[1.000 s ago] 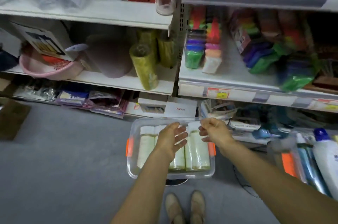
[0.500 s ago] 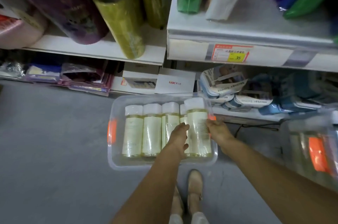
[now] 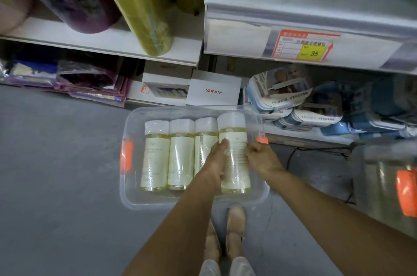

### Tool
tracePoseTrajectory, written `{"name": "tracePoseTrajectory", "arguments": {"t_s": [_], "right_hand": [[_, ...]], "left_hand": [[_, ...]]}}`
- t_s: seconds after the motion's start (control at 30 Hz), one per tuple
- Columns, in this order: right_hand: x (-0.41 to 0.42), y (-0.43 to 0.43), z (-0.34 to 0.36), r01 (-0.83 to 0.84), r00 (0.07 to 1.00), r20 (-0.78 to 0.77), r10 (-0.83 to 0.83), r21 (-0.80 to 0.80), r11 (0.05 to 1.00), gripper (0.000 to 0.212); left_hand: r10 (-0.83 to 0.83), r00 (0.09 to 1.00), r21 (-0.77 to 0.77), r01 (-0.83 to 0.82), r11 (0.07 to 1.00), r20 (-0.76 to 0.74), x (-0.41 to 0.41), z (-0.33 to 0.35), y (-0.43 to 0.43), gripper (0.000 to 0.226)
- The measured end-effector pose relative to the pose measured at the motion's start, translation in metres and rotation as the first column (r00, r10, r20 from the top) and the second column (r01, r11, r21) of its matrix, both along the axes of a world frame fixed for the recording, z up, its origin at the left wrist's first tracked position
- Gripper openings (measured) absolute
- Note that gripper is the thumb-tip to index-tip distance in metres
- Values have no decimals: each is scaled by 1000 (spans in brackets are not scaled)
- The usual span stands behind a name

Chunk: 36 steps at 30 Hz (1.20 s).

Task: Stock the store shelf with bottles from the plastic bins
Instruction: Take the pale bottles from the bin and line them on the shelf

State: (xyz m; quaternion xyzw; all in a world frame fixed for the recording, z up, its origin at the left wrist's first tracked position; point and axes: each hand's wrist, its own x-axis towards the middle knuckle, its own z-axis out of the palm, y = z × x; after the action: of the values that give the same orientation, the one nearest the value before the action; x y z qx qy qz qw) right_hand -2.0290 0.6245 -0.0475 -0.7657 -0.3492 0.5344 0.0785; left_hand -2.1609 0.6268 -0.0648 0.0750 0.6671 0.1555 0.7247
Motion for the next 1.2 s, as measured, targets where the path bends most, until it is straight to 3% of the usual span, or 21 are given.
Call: {"name": "tracePoseTrajectory", "arguments": {"t_s": [0.07, 0.17, 0.2, 0.3, 0.47, 0.67, 0.83, 0.9, 0.97, 1.07, 1.2], "right_hand": [[-9, -4, -1, 40, 996, -78, -40, 10, 999, 23], [-14, -9, 0, 109, 977, -182, -110, -14, 994, 23], [-15, -10, 1, 114, 973, -202, -114, -12, 993, 24], [-12, -14, 9, 117, 965, -239, -109, 18, 993, 28], [-13, -14, 63, 101, 954, -290, -77, 69, 993, 24], [-21, -2, 132, 29, 931, -365, 11, 105, 994, 16], [-33, -11, 184, -67, 828, -561, 5, -89, 994, 79], [-37, -13, 202, -132, 736, -677, 3, -138, 982, 92], [-42, -11, 225, -183, 675, -736, 40, -115, 976, 90], [-51, -3, 260, -255, 712, -680, 174, -20, 967, 85], [-69, 1, 316, -392, 842, -315, 439, 203, 897, 84]], "left_hand": [[10, 1000, 10, -10, 1000, -5, -1, 0, 1, 58], [43, 999, 19, -42, 999, -20, -4, -9, -1, 114], [68, 998, 9, -68, 998, -11, -6, -10, -2, 123], [161, 984, -19, -160, 987, 76, -15, -1, -7, 111], [177, 981, 42, -181, 983, 85, -33, 32, -12, 125], [198, 942, 59, -221, 973, 271, -59, 112, -9, 84], [320, 853, 149, -409, 900, 412, -66, 169, -7, 82], [330, 828, 204, -456, 866, 453, -69, 191, -4, 75], [320, 820, 245, -472, 847, 474, -74, 216, -2, 75], [321, 812, 304, -502, 809, 487, -82, 248, 0, 82], [385, 777, 344, -585, 734, 499, -90, 295, 6, 85]]}}
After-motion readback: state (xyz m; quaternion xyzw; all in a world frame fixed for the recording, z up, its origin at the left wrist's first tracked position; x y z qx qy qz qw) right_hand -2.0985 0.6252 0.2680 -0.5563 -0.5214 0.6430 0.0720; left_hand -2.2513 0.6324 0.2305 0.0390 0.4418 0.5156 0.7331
